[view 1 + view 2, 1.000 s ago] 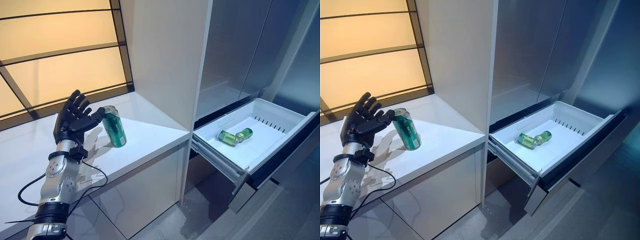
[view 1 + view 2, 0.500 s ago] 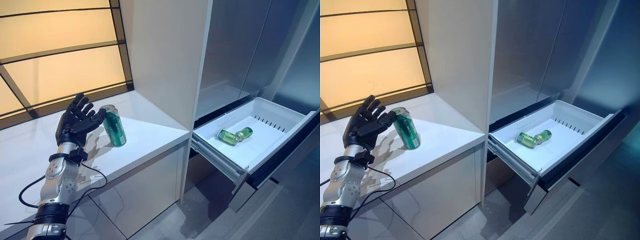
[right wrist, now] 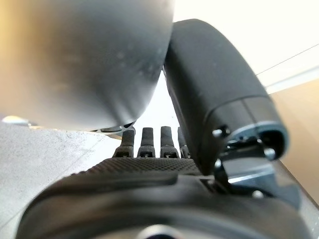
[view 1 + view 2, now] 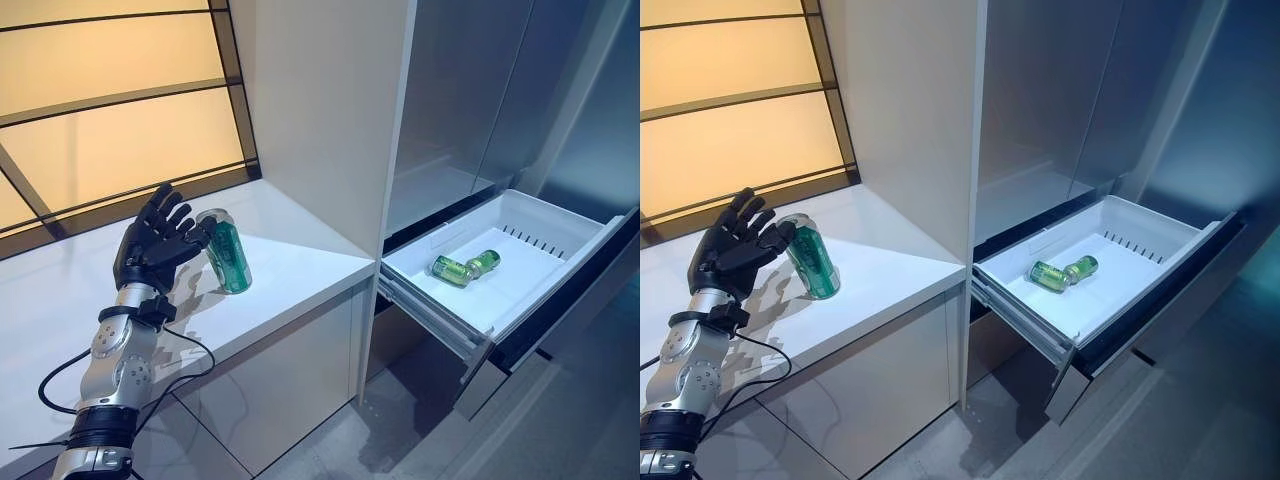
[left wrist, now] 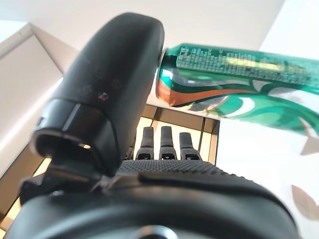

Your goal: Put drinks into fridge and close the fridge

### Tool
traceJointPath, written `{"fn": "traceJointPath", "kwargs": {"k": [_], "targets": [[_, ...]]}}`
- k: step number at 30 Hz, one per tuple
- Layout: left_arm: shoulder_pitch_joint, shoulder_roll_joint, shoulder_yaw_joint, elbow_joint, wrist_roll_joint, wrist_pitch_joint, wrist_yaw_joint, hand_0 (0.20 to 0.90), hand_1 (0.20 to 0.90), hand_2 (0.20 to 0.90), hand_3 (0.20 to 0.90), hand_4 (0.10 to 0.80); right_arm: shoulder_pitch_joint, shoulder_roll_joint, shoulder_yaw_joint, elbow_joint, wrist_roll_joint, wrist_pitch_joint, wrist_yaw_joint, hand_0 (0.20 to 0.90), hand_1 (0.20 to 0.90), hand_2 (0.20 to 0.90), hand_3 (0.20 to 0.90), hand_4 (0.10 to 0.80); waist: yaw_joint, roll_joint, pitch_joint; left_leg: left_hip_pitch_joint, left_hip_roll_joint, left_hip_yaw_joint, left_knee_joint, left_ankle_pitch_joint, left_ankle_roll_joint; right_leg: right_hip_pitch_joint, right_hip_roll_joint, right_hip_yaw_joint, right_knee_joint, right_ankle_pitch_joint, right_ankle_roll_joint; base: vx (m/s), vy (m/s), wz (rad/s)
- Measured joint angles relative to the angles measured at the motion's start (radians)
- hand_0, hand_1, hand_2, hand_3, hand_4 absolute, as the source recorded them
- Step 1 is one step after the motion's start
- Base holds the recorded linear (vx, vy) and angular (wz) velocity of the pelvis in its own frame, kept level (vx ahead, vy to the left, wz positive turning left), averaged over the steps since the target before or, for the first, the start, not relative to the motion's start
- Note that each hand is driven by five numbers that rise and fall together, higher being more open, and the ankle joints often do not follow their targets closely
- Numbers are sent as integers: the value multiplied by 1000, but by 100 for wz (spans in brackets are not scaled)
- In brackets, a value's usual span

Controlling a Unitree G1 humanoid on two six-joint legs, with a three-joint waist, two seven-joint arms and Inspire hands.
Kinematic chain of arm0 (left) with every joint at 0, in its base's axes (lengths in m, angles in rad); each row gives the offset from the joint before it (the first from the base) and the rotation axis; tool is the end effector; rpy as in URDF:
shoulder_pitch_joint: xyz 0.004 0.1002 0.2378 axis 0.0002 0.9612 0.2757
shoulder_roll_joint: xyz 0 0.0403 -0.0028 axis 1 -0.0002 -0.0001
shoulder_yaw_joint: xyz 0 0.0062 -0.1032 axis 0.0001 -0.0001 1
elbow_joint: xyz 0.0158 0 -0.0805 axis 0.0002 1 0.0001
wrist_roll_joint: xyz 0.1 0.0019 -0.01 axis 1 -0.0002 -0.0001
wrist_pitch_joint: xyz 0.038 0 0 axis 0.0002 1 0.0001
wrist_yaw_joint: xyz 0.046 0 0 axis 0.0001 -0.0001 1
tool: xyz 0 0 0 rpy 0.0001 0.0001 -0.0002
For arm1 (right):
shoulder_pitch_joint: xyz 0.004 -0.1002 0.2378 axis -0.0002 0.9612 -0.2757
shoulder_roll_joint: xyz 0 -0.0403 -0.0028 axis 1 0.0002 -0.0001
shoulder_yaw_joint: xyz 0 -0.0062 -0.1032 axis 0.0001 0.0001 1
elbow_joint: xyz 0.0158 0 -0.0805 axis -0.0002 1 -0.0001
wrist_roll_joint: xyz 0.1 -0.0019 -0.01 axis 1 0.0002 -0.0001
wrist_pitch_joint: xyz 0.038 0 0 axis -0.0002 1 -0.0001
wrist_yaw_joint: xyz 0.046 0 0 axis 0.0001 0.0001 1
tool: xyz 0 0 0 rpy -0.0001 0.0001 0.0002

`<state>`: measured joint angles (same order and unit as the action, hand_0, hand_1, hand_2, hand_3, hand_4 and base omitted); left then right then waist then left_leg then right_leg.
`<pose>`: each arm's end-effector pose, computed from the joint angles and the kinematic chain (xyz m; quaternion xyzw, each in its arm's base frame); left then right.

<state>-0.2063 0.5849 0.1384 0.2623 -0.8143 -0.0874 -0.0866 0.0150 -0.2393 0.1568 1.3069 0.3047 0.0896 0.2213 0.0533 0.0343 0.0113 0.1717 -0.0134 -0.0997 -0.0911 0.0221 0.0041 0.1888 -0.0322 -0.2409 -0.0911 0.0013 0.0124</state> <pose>0.2361 0.2912 0.0988 -0.1255 -0.0868 0.0588 0.9865 0.0481 -0.2262 -0.1203 0.0543 0.6389 -0.0206 0.7671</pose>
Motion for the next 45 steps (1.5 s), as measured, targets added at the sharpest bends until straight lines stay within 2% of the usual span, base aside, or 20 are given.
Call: {"fn": "traceJointPath", "kwargs": {"k": [5, 19, 27, 45], "targets": [[-5, 0, -7, -14, 1, 37, -58, 900, 900, 900, 900, 800, -3, 1, -1, 0, 0, -1, 3, 900, 900, 900, 900, 800, -9, 1, 1, 1, 0, 7, 0, -1, 1, -2, 0, 6, 0, 0, 0, 1, -1, -4], [-19, 24, -7, -29, 17, 100, -83, 900, 900, 900, 900, 800, -2, 0, -14, 0, -1, -1, 6, 900, 900, 900, 900, 800, -12, 0, 2, 3, 0, 11, 0, -1, 1, -2, 0, 10, 0, 0, 0, 0, 0, 0], [-26, 56, -14, -1, 62, 104, -83, 900, 900, 900, 900, 800, -2, 0, -19, 0, -1, -1, 12, 900, 900, 900, 900, 800, -31, 3, 3, 12, 0, 33, 0, -4, 4, -2, 1, 32, 0, 4, 0, 11, 0, -7], [-41, 56, -49, 88, 104, 104, -4, 900, 900, 900, 900, 800, -2, 4, -19, -7, 0, 0, 12, 900, 900, 900, 900, 800, -58, 0, -2, 20, 2, 62, 0, -7, 6, -6, 3, 64, 0, 13, -1, 18, 0, -5]]}}
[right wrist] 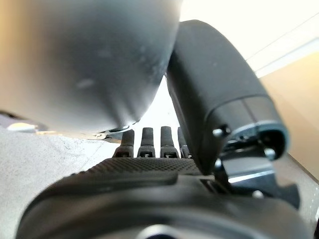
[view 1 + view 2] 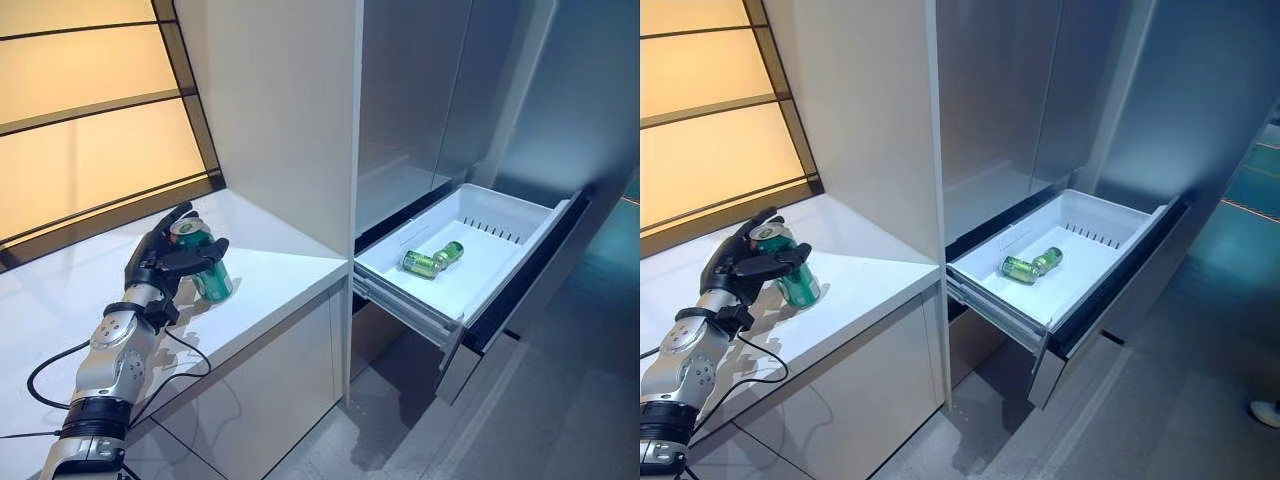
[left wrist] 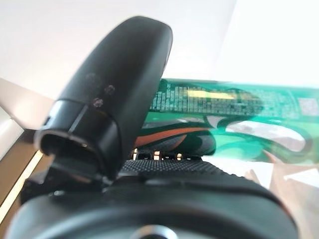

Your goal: Put drinks into fridge and close the fridge

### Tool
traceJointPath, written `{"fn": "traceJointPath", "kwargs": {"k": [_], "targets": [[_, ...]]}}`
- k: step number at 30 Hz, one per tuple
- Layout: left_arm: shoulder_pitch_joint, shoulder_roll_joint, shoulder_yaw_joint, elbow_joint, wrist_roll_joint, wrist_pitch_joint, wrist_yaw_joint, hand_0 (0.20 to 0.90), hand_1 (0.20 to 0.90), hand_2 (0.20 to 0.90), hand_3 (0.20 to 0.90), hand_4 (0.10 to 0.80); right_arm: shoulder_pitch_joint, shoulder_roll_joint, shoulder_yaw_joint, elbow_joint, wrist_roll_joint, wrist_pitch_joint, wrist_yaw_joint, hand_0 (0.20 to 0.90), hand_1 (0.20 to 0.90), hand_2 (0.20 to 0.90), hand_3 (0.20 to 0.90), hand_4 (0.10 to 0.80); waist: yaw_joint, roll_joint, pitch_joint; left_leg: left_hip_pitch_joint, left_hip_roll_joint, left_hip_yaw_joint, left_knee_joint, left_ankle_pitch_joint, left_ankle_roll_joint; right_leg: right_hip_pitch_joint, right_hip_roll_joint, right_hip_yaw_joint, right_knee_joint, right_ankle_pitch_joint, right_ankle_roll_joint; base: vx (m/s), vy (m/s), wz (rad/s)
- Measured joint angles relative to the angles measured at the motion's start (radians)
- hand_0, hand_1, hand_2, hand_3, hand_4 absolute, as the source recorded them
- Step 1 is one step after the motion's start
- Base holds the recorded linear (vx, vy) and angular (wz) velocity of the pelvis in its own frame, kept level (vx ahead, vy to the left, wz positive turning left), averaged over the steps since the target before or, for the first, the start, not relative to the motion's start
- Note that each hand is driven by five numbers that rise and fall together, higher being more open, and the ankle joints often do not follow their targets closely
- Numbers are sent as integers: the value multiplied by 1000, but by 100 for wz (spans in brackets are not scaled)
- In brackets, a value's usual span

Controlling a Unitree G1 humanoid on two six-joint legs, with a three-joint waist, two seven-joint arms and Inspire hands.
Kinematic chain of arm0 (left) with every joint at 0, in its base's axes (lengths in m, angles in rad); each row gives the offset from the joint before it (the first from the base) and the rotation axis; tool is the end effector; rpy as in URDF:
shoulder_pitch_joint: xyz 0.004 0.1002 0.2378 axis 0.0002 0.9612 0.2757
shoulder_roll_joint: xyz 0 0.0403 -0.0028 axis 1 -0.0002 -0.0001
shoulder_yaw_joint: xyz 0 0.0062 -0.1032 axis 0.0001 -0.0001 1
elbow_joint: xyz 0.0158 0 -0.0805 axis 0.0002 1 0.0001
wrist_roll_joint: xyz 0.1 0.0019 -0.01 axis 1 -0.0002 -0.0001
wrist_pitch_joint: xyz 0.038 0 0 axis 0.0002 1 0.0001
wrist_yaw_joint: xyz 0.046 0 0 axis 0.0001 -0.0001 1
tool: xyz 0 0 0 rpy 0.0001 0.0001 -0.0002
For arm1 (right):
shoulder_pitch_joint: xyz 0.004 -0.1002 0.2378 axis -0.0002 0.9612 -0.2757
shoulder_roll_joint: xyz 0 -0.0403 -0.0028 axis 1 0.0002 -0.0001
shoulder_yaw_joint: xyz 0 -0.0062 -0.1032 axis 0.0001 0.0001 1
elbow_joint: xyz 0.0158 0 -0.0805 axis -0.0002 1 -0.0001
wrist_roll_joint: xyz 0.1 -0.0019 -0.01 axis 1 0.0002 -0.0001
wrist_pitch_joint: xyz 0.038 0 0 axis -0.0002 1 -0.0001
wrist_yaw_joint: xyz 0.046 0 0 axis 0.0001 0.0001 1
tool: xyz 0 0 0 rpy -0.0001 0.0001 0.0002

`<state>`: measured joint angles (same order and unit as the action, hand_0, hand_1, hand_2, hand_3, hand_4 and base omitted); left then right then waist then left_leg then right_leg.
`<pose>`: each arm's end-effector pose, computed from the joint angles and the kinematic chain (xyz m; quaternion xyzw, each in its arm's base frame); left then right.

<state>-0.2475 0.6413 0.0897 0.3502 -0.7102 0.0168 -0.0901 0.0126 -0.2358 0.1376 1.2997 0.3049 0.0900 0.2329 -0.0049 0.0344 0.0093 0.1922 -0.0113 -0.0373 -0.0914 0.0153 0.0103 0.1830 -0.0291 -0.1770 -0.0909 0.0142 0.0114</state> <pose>0.2427 0.2990 0.0943 -0.0555 -0.0020 0.0584 0.9967 0.0504 -0.2257 -0.1201 0.0651 0.6329 -0.0208 0.7712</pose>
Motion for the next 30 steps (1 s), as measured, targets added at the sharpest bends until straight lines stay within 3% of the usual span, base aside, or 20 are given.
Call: {"fn": "traceJointPath", "kwargs": {"k": [14, 15, 16, 17, 30], "targets": [[-1, 0, 0, 3, -1, -10, 34, 900, 900, 900, 900, 800, 9, 1, 1, -17, 0, 8, 0, 900, 900, 900, 900, 800, -1, -12, -9, 0, 2, 20, 0, 0, 0, -9, 2, 23, 0, 9, -1, 22, -1, -5], [-2, 0, 0, 3, -1, -12, 36, 599, 599, 599, 549, 449, 10, 2, 1, -18, 0, 9, 0, 900, 900, 900, 900, 800, -1, -14, -10, -1, 2, 21, 0, 0, 1, -10, 2, 24, 0, 9, 0, 13, 2, -3], [-2, 0, 0, 3, -1, -13, 37, 568, 568, 568, 513, 413, 11, 2, 1, -18, 0, 9, 0, 900, 900, 900, 900, 800, -1, -15, -10, -1, 1, 21, 0, 0, 1, -10, 2, 24, 0, 9, 0, 0, 0, 0], [-2, 0, 0, 3, -1, -15, 37, 300, 300, 300, 200, 100, 11, 3, 1, -17, 0, 9, 0, 900, 900, 900, 900, 800, -1, -16, -11, -1, 1, 22, 0, 0, 1, -11, 2, 25, 0, 9, 0, 0, 0, 0], [-6, 2, 0, 3, 28, -27, 26, 300, 300, 300, 200, 100, 21, 4, 1, -41, 0, 10, 0, 900, 900, 900, 900, 800, -2, -24, -11, -2, 1, 28, 0, -2, 2, -15, 2, 35, 0, 11, 1, -2, -1, -2]]}}
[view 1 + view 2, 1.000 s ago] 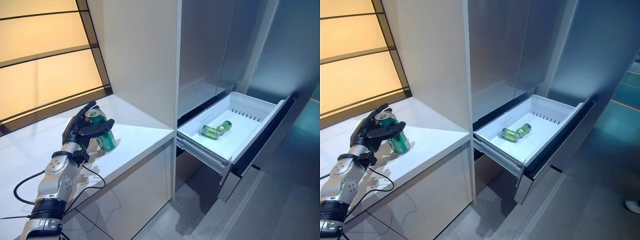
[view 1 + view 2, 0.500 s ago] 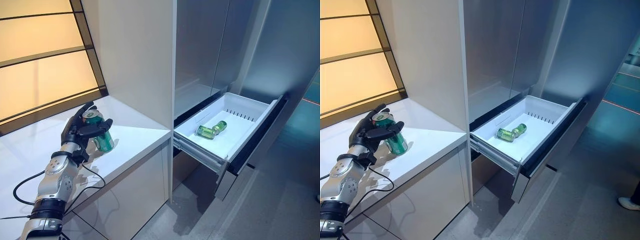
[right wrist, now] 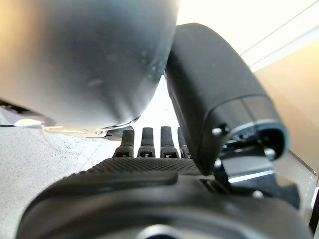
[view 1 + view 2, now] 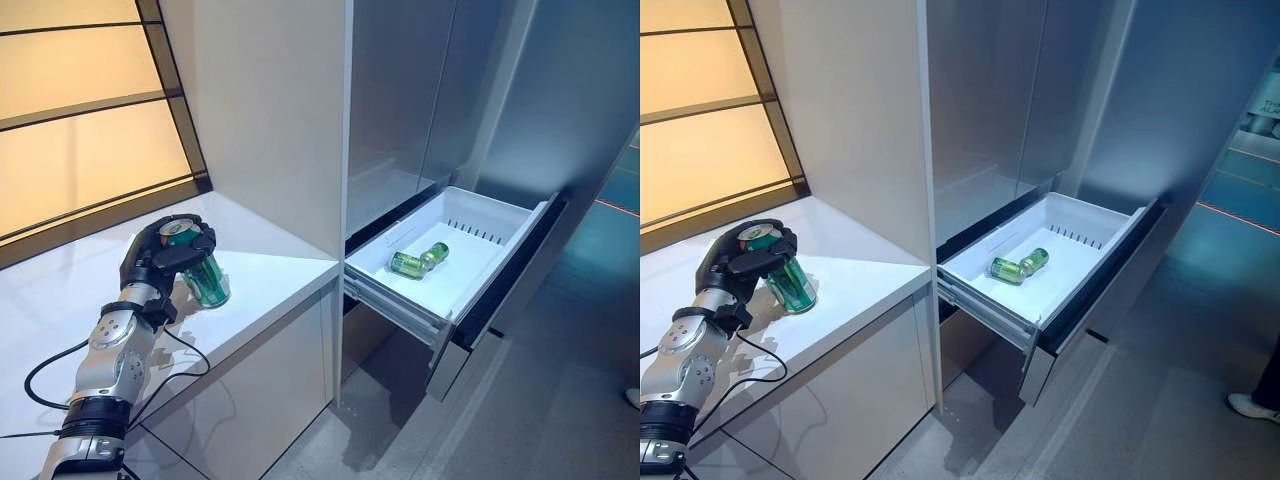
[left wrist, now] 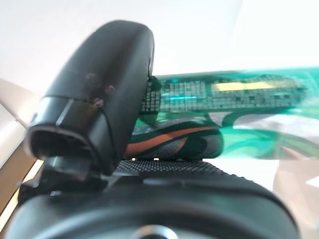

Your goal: Put drinks into fridge and close the fridge

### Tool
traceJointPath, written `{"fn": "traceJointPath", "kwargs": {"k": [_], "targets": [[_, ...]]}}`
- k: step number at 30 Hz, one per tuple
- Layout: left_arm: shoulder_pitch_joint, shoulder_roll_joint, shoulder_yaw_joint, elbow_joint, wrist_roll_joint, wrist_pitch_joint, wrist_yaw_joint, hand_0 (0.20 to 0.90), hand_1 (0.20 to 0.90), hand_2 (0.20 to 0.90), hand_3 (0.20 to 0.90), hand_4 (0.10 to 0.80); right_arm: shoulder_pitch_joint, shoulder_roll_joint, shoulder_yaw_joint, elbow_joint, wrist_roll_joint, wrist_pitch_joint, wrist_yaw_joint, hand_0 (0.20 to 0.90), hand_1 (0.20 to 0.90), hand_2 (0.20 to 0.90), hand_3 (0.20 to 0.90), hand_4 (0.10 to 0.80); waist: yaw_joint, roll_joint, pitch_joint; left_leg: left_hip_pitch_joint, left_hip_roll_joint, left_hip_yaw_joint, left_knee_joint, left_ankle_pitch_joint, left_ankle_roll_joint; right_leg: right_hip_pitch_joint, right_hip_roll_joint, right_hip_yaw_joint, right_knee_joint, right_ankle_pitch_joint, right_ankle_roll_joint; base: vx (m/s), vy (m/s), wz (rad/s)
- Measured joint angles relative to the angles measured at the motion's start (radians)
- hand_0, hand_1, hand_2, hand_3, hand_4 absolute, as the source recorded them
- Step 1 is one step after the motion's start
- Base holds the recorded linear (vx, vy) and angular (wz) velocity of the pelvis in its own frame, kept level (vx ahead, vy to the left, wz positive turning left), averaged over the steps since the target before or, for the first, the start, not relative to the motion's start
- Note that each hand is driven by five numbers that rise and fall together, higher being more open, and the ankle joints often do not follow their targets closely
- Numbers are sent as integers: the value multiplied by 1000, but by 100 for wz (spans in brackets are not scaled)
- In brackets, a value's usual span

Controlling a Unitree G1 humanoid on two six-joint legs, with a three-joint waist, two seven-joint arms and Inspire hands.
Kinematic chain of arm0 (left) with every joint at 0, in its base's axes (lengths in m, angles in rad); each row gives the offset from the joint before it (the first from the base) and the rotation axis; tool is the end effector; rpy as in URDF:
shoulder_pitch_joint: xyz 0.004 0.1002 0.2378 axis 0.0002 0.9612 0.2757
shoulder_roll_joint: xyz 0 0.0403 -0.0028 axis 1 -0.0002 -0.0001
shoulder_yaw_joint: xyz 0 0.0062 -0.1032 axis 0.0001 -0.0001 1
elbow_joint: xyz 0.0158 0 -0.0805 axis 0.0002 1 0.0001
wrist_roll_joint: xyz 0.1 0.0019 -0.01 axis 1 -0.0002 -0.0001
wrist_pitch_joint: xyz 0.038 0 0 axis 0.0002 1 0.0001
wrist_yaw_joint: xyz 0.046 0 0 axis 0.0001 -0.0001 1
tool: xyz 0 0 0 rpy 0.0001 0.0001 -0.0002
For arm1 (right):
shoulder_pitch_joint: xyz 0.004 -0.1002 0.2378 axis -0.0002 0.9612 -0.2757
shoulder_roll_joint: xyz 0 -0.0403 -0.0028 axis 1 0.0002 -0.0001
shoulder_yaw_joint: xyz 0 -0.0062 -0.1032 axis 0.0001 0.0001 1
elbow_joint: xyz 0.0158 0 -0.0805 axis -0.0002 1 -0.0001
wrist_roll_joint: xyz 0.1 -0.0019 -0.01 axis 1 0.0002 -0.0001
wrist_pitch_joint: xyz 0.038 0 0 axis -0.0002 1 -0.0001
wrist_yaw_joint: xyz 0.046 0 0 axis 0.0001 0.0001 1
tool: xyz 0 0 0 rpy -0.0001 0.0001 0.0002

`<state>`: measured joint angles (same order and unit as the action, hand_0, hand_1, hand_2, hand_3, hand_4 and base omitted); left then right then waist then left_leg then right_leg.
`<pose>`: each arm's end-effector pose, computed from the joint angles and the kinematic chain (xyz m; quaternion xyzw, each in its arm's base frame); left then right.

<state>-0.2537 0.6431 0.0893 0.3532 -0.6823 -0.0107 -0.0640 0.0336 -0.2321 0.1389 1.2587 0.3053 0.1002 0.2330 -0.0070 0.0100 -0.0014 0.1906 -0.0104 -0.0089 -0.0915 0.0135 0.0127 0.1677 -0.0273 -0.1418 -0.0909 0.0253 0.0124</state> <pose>0.2437 0.2993 0.0968 -0.0393 -0.0147 0.0722 0.9965 0.0494 -0.2232 -0.1203 0.0686 0.6296 -0.0158 0.7738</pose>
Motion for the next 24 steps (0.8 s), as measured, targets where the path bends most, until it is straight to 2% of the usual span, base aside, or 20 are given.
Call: {"fn": "traceJointPath", "kwargs": {"k": [6, 9, 12, 16, 20, 24], "targets": [[-13, 1, -2, -2, 36, -2, -3, 300, 300, 300, 200, 100, 7, 1, 6, -25, 3, -2, 0, 900, 900, 900, 900, 800, 0, -7, 5, 0, 0, 3, 0, 0, 0, -1, 0, 4, 0, 1, 0, 0, 0, 0], [-14, 22, -19, -20, 40, -5, -9, 300, 300, 300, 200, 100, 12, -6, 55, -69, -52, -39, -1, 900, 900, 900, 900, 800, 0, -14, 12, 0, 0, 4, 0, 0, 0, -2, 0, 4, 0, 3, -1, -11, -1, 0], [-14, 42, -67, -137, 40, -2, -9, 300, 300, 300, 200, 100, 22, -31, 171, -198, -121, -45, -1, 900, 900, 900, 900, 800, 8, -38, 31, -1, 1, 4, 0, 1, 0, -8, 0, 4, 0, 5, -1, -35, -7, 0], [-15, 42, -104, -333, 40, 2, -46, 300, 300, 300, 200, 100, 30, -8, 207, -303, -129, -45, 0, 900, 900, 900, 900, 800, -1, -55, 47, 1, -1, 7, 1, 0, 2, -7, -1, 7, 0, 8, 3, -34, -5, -3], [-35, 43, -156, -467, 40, 2, -123, 300, 300, 300, 200, 100, 34, -5, 237, -386, -155, -44, 2, 900, 900, 900, 900, 800, -15, -37, 59, 3, -4, 15, 1, -2, 5, -7, -3, 12, 0, 10, 7, -22, 0, -4], [-66, 43, -192, -519, 40, 3, -166, 300, 300, 300, 200, 100, 37, -8, 266, -481, -203, -38, 12, 900, 900, 900, 900, 800, -31, -24, 67, 9, -2, 24, 1, -2, 5, -4, -2, 16, 0, 11, 6, -11, 1, -2]]}}
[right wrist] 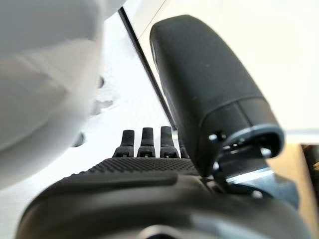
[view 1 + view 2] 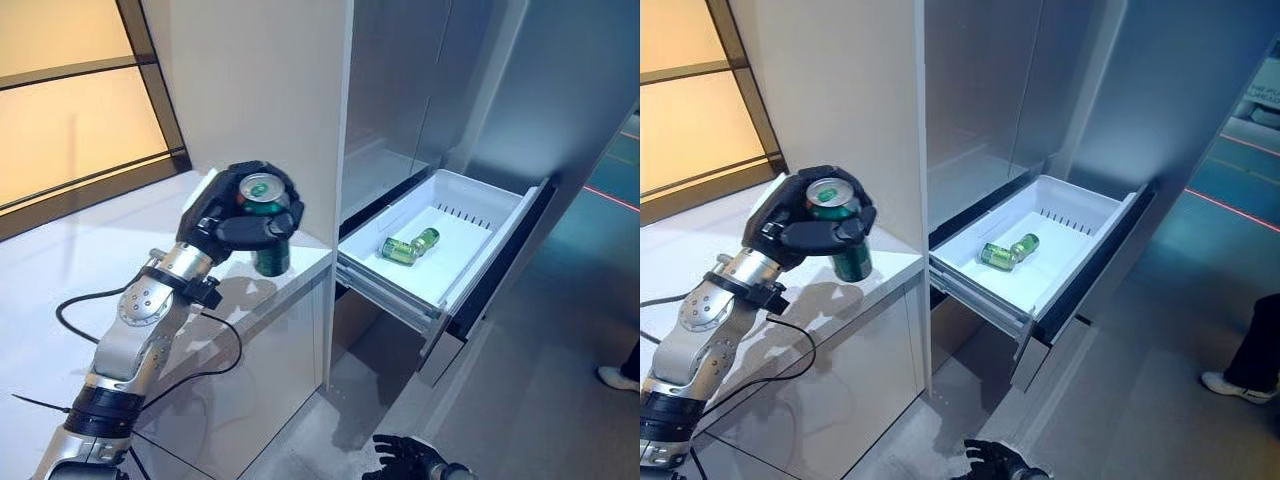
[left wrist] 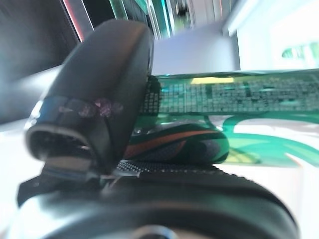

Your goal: Put drinks into fridge and close the fridge

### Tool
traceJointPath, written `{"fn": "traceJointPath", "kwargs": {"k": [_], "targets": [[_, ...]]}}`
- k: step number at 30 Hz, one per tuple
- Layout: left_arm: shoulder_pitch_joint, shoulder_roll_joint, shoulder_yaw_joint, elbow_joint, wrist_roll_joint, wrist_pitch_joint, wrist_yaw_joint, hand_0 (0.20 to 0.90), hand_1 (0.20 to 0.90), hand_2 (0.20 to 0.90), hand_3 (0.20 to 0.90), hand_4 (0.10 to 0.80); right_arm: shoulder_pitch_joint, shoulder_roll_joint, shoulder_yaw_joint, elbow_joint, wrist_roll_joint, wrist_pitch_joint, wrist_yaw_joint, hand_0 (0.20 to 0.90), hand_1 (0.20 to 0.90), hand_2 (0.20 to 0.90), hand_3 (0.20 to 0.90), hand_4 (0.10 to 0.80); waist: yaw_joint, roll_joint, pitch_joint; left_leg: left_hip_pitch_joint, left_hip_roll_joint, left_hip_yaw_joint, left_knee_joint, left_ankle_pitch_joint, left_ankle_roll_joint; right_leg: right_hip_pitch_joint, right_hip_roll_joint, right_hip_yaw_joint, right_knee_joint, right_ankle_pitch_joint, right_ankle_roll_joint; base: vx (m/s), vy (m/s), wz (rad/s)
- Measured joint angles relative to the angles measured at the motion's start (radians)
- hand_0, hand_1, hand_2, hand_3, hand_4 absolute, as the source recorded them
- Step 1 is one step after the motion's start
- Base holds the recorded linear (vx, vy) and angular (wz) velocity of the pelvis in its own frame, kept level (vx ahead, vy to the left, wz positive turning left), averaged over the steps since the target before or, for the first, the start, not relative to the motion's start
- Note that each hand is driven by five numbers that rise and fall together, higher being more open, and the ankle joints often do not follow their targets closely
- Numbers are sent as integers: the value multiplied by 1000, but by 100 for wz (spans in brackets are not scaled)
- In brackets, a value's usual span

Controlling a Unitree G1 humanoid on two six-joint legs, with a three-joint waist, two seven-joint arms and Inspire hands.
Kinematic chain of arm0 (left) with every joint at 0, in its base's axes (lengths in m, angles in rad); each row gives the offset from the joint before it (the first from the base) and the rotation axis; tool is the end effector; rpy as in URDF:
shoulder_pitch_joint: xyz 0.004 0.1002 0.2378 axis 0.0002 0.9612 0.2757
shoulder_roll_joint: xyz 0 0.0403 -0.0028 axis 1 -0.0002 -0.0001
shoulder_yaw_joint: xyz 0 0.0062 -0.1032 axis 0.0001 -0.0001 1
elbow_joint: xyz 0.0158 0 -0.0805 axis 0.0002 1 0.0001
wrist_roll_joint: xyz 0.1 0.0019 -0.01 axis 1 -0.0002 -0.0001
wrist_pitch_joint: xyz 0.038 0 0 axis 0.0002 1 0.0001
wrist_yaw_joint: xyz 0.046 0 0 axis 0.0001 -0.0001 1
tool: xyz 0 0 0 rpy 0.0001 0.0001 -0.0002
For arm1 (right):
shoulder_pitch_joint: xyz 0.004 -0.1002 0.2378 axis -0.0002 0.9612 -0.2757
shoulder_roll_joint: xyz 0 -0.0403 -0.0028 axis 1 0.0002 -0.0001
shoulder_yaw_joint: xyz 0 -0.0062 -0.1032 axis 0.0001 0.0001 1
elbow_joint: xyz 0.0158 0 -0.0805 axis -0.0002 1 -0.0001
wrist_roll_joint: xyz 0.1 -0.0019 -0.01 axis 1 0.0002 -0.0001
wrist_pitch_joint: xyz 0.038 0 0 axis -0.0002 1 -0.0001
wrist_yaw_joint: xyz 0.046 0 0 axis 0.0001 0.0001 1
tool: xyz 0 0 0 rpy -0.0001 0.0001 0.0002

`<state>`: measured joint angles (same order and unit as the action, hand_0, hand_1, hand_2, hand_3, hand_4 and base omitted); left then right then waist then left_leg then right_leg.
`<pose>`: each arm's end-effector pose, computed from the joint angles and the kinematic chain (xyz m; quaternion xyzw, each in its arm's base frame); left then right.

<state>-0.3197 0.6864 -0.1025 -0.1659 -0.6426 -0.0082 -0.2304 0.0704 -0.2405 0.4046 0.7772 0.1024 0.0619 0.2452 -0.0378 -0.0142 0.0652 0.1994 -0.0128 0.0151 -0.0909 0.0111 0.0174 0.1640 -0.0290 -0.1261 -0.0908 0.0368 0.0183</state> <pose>0.2449 0.2149 0.1694 0.0510 -0.1856 -0.2422 0.9510 0.1076 -0.1741 -0.0965 -0.0773 0.4692 0.2176 0.8524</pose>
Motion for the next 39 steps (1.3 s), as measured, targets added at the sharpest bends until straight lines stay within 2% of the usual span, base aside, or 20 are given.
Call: {"fn": "traceJointPath", "kwargs": {"k": [3, 7, 9, 11, 15, 20, 25, 36, 39], "targets": [[-6, 0, -12, -19, 0, 0, -20, 300, 300, 300, 200, 100, -1, -16, 26, -107, -19, 39, 37, 900, 900, 900, 900, 800, -19, 12, 3, 4, 1, 3, 0, 0, 0, 2, 1, 4, 0, 1, -1, -35, 0, -6], [-12, 2, -61, -17, 0, 0, -27, 300, 300, 300, 200, 100, 13, -87, 53, -335, 0, 131, 135, 900, 900, 900, 900, 800, -21, 21, 4, 5, 1, 7, 0, 0, 0, 0, 3, 12, 0, 1, -1, -36, -2, -4], [-12, 11, -99, -5, 0, 0, -34, 300, 300, 300, 200, 100, 14, -142, 45, -504, 88, 185, 193, 900, 900, 900, 900, 800, -22, 21, 4, 4, 1, 18, 0, 0, 0, -4, 5, 22, 0, 5, 0, -39, 4, -10], [-11, 16, -121, 11, -1, 0, -47, 300, 300, 300, 200, 100, 11, -177, 14, -636, 178, 201, 232, 900, 900, 900, 900, 800, -22, 22, 5, 0, 1, 30, 0, 0, 0, -12, 7, 30, 0, 11, 0, -30, 7, -14], [3, 18, -134, 54, -3, -6, -71, 300, 300, 300, 200, 100, -41, -211, -48, -801, 329, 238, 259, 900, 900, 900, 900, 800, -33, 22, 5, 4, 0, 52, 0, -2, 3, -17, 10, 53, 0, 16, 2, -28, 13, -17], [10, 17, -136, 82, -5, -19, -104, 300, 300, 300, 200, 100, -150, -240, -101, -898, 434, 262, 244, 900, 900, 900, 900, 800, -48, 22, 5, 1, -1, 80, 0, -5, 6, -31, 10, 83, 1, 25, 4, -14, 20, -17], [8, 8, -136, 74, -9, -36, -119, 300, 300, 300, 200, 100, -155, -279, -107, -925, 449, 267, 217, 900, 900, 900, 900, 800, -52, 21, 4, 2, -3, 91, 1, -9, 10, -36, 9, 98, 1, 27, 8, -10, 9, -9], [8, -37, -138, 72, -36, -18, -128, 300, 300, 300, 200, 100, -157, -285, -110, -934, 506, 269, 140, 900, 900, 900, 900, 800, -52, 21, 4, -2, -4, 104, 0, -10, 12, -44, 8, 108, 0, 31, 10, 0, 1, -3], [7, -58, -183, 67, -66, -1, -130, 300, 300, 300, 200, 100, -180, -266, -104, -938, 511, 269, 93, 900, 900, 900, 900, 800, -52, 21, 5, -3, -5, 104, 0, -11, 12, -45, 8, 108, 0, 31, 11, 0, 0, 0]]}}
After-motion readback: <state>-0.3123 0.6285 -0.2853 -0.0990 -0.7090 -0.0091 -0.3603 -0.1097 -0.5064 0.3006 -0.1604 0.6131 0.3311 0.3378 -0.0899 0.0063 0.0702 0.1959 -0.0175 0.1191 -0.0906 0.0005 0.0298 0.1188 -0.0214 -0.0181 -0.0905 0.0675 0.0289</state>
